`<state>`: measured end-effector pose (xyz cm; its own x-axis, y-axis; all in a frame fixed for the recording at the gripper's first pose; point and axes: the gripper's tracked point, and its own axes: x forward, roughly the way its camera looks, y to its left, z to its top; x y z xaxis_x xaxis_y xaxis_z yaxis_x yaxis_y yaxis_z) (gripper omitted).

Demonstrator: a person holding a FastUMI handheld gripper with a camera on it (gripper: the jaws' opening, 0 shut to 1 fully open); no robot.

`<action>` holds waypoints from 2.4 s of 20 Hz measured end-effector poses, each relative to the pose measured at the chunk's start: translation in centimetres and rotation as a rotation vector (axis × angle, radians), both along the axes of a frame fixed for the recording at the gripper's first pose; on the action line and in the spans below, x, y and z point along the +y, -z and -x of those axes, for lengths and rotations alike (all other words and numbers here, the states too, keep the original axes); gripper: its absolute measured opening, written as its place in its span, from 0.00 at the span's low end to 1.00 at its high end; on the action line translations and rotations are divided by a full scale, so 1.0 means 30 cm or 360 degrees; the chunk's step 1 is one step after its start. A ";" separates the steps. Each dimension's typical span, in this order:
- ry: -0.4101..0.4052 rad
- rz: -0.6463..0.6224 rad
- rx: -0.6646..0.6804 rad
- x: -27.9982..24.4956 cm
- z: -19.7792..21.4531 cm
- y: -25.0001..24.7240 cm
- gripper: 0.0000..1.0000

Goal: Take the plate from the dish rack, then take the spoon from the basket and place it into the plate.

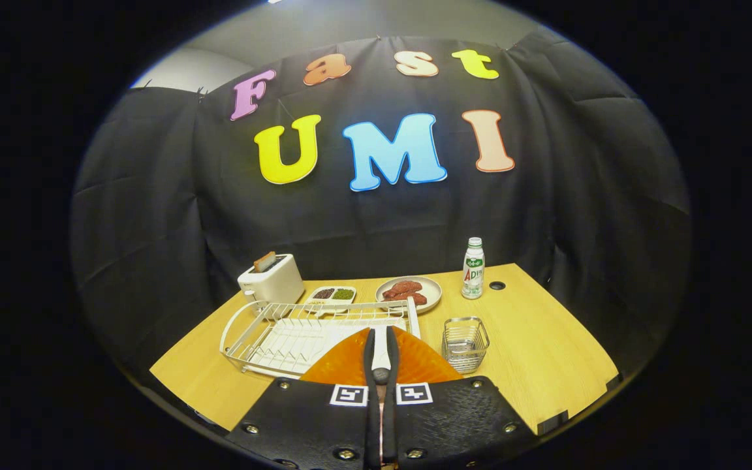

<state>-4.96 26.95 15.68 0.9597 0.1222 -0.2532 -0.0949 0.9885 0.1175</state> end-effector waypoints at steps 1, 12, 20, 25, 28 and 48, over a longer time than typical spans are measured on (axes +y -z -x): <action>-0.0012 -0.0001 0.0012 0.013 0.005 0.015 0.02; -0.0263 0.0021 0.0144 0.206 -0.027 0.191 0.02; -0.0416 0.0054 0.0234 0.252 -0.081 0.296 0.06; -0.0468 0.0077 0.0221 0.226 -0.098 0.261 0.17; -0.0467 0.0103 0.0163 0.191 -0.107 0.200 0.20; 0.0129 0.0175 -0.0385 -0.391 -0.129 -0.227 0.97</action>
